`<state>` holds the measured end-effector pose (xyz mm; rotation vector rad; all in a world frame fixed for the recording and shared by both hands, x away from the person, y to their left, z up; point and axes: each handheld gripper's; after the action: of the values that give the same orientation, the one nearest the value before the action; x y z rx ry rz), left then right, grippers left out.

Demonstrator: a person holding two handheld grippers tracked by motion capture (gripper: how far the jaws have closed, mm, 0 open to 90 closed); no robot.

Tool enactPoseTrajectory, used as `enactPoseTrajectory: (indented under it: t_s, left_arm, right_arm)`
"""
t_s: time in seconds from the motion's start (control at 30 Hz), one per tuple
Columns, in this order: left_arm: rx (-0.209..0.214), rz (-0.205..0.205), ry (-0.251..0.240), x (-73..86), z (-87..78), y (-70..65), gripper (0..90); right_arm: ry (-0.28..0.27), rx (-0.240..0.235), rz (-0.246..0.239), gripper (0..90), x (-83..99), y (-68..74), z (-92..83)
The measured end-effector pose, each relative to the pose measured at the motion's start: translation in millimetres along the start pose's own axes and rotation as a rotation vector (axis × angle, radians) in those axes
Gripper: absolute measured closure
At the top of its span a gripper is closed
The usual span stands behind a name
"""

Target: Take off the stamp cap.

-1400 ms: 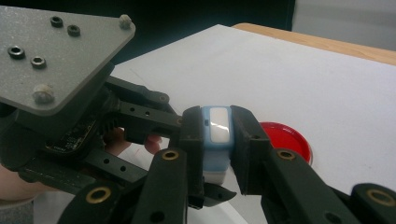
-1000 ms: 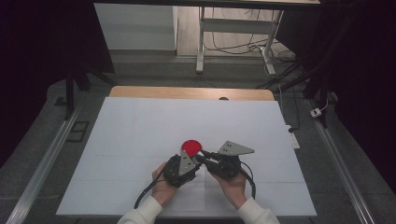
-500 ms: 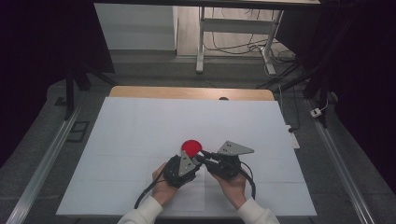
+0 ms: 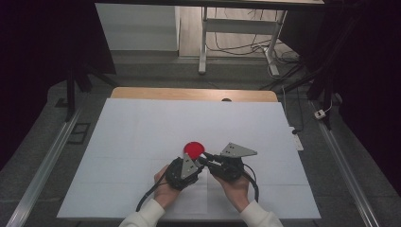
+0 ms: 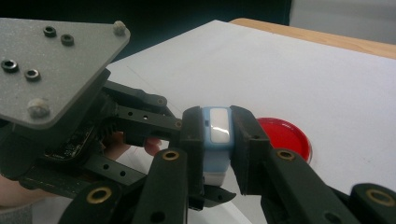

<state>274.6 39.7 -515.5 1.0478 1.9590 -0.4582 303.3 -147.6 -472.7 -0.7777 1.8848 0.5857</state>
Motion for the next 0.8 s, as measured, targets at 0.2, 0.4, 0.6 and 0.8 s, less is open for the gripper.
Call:
enactPoseTrajectory:
  t_s: [0.2,0.4,0.6,0.8]
  left_arm:
    - [0.01,-0.022,-0.006,0.2,0.1,0.6,65.1]
    - [-0.001,-0.002,0.004,0.3,0.4,-0.4,65.2]
    - [-0.038,0.051,0.038,-0.4,0.6,-3.2,65.3]
    - [-0.012,0.019,0.018,0.3,-0.1,0.0,65.3]
  right_arm:
    - [-0.002,0.001,0.001,75.0,0.1,0.0,-0.1]
    - [0.002,0.002,-0.001,75.0,0.1,0.3,-0.2]
    - [0.009,-0.002,-0.007,75.0,0.8,0.6,0.9]
    - [0.007,0.0,-0.005,75.0,0.9,0.5,0.7]
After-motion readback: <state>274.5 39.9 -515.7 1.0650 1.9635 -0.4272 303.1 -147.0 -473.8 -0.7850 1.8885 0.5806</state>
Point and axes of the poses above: each handheld gripper's, and its own axes: z roughly forward along the jaws, x roughly out of its underside, y roughly to its left, and after that the axes turned 10 degrees about x, right-handed
